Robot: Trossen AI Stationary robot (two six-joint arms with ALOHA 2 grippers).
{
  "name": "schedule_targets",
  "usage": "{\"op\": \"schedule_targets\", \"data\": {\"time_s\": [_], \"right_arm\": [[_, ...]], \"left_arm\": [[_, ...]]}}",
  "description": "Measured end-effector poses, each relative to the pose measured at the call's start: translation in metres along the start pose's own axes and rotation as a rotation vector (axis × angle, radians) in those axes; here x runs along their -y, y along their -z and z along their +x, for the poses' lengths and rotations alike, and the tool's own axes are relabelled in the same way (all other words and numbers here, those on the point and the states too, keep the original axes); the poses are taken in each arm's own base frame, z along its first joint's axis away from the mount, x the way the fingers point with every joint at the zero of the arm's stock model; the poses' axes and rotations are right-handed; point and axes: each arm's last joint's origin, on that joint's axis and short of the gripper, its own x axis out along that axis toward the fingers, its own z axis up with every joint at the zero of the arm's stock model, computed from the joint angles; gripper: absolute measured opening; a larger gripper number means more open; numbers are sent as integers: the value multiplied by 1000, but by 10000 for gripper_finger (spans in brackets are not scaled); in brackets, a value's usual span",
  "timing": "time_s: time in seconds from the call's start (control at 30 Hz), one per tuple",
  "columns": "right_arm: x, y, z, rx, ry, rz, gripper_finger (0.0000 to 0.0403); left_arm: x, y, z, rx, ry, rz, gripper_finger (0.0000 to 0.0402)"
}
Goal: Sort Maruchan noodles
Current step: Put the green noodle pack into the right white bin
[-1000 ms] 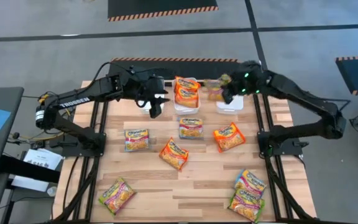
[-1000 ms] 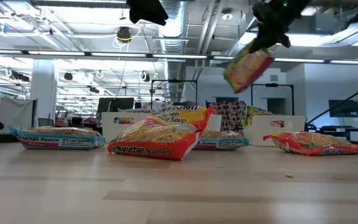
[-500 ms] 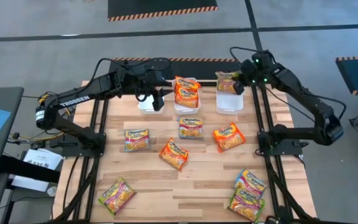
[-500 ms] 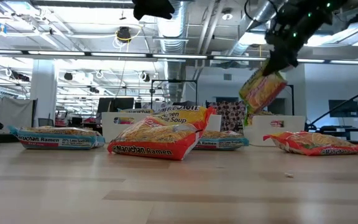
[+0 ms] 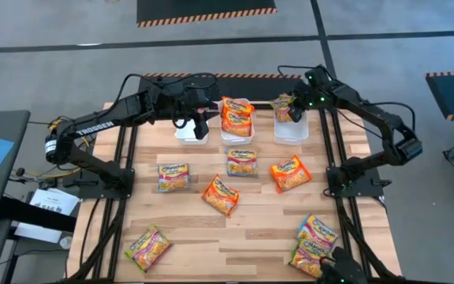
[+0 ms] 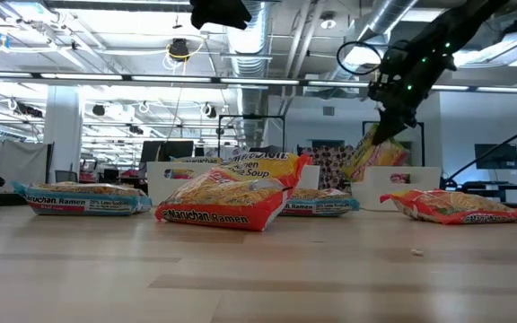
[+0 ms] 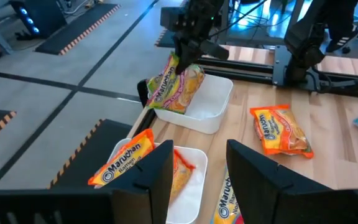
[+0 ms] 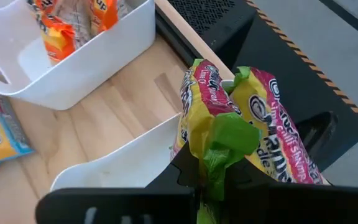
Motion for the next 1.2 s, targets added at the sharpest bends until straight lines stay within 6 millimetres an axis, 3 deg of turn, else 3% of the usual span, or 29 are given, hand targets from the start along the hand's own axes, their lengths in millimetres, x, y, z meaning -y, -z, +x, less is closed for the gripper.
{"op": "schedule_targets", "data": {"time_s": [0.37,0.67,0.9,1.07,1.2], "right_arm": [[4,4,12,-73,65,13,68],[2,6,12,-109,92,32,159],[-1,0,-8,-163,75,53,217],[-5,-10,-32,-153,82,167,227],[-12,-7,-40,-209,74,346,225]], "left_arm": [[-3,0,0,-4,-34,6,137],[-14,1,1,-8,-66,-15,137],[-16,1,1,-8,-73,-18,137],[-16,1,1,-6,-66,-19,137],[-16,1,1,-5,-65,-19,137]]}}
